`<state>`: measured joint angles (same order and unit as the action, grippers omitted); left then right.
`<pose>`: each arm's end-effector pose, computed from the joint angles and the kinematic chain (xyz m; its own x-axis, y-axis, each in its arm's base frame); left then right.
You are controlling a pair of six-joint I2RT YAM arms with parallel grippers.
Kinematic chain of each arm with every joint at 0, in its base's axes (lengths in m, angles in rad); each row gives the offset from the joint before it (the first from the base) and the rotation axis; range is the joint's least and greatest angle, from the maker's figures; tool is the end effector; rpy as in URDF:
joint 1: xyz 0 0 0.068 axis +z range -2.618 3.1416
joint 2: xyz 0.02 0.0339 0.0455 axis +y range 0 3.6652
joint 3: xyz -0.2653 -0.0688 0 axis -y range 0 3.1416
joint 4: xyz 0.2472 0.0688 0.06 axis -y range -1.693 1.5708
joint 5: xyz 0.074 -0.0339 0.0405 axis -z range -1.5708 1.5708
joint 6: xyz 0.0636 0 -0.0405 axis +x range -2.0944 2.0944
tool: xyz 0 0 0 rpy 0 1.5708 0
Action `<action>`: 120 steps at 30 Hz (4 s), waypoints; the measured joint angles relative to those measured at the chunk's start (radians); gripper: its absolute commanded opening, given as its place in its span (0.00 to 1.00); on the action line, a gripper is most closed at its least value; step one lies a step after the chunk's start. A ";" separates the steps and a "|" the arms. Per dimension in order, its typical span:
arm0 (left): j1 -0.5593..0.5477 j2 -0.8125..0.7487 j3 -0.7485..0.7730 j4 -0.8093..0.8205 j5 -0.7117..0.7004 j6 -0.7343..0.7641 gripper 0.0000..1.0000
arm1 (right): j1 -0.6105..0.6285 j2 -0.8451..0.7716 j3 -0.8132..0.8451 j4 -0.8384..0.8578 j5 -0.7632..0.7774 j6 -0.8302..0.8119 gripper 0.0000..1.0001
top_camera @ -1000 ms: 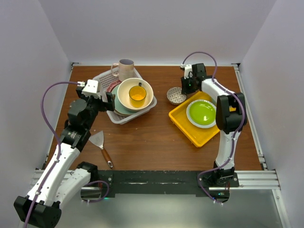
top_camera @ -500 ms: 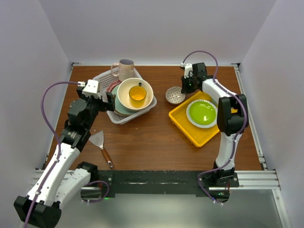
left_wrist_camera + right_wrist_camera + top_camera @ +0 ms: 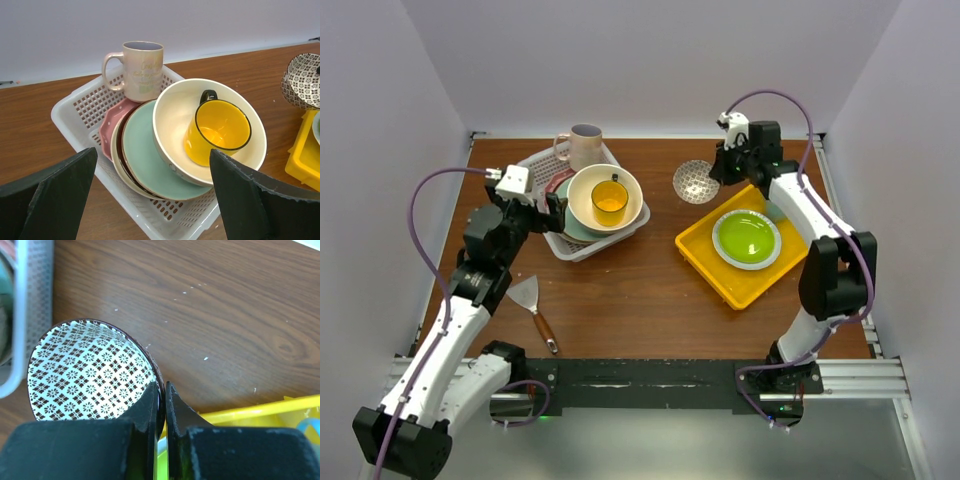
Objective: Place the mixed dishes into the plastic bin
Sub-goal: Pick up the bowl from the center of the board.
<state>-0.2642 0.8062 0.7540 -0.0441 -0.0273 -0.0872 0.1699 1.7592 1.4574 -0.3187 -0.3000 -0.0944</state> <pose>0.2160 -0.0566 0.3387 -0.1129 -0.0596 -0.9918 0.2258 0.9705 -0.0841 0.4238 0.0918 0.2796 -0.5330 -0.1828 -0.8262 -0.4507 0.8876 0.0944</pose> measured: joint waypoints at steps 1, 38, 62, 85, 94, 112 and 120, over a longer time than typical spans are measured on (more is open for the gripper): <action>0.001 0.003 0.000 0.004 0.011 -0.002 1.00 | -0.003 -0.022 -0.014 0.002 -0.016 0.000 0.00; 0.007 -0.038 -0.006 -0.042 0.332 -0.273 1.00 | -0.099 -0.639 -0.501 0.185 -0.417 0.008 0.00; -0.705 0.278 0.330 -0.290 -0.277 -0.366 1.00 | -0.107 -0.639 -0.515 0.216 -0.451 0.019 0.00; -0.939 0.556 0.565 -0.380 -0.726 -0.365 1.00 | -0.111 -0.639 -0.517 0.223 -0.446 0.027 0.00; -0.946 0.610 0.610 -0.388 -0.760 -0.365 1.00 | -0.111 -0.639 -0.517 0.223 -0.444 0.027 0.00; -0.949 0.712 0.661 -0.363 -0.787 -0.325 1.00 | -0.112 -0.639 -0.517 0.224 -0.444 0.027 0.00; -0.949 0.769 0.701 -0.315 -0.808 -0.290 0.98 | -0.113 -0.639 -0.517 0.226 -0.444 0.028 0.00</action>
<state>-1.2133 1.5757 1.4548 -0.3592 -0.8356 -0.3767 0.0574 1.1206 0.9401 -0.0929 -0.7437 -0.0662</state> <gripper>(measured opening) 0.997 0.048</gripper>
